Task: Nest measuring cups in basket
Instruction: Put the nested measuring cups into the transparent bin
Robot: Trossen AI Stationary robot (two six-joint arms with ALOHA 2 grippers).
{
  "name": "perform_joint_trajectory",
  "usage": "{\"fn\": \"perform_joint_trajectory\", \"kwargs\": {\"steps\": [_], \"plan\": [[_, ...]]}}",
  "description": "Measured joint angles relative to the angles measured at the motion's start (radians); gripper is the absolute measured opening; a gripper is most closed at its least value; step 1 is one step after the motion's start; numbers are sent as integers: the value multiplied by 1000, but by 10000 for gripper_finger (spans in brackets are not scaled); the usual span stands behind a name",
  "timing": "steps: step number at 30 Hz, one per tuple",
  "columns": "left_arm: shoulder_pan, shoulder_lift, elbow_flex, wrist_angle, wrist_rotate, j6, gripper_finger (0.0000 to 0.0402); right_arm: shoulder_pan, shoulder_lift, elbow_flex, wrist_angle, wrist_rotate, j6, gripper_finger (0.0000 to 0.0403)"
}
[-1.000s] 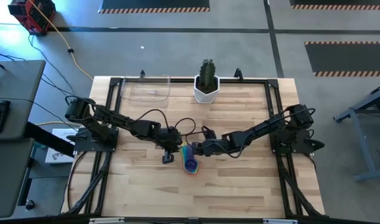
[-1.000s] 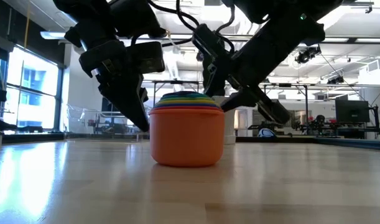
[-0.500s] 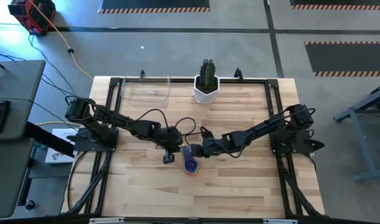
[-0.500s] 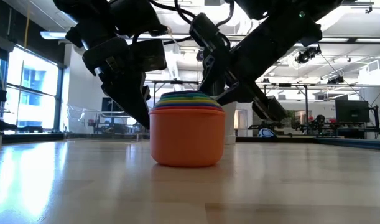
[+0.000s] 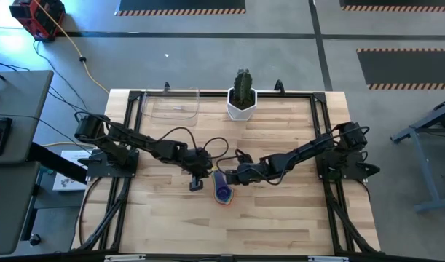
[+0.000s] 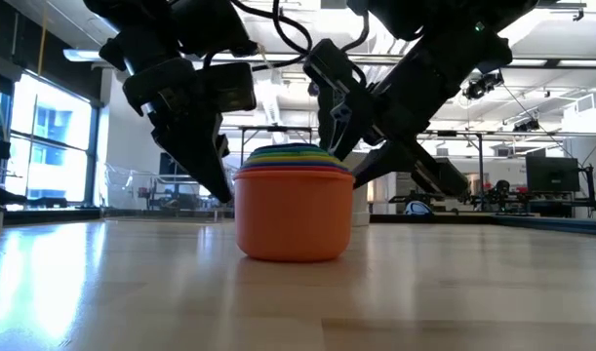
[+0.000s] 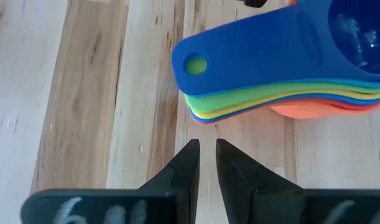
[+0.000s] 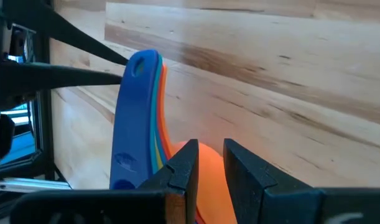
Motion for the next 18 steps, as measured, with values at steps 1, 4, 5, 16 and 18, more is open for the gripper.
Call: {"fn": "perform_joint_trajectory", "kwargs": {"steps": [1,4,5,16,18], "plan": [[0,0,0,-4,0,-2,42,0,0,0,1,-1,0,67],[0,-23,-1,-37,-5,-7,42,1,0,0,1,-19,-15,67],[0,-29,1,-38,-13,-7,42,3,0,0,2,-20,-19,67],[21,-117,0,-82,-71,28,42,12,0,0,41,-10,-46,67],[29,-119,0,-84,-75,29,42,12,0,0,68,-12,-64,67]]}}
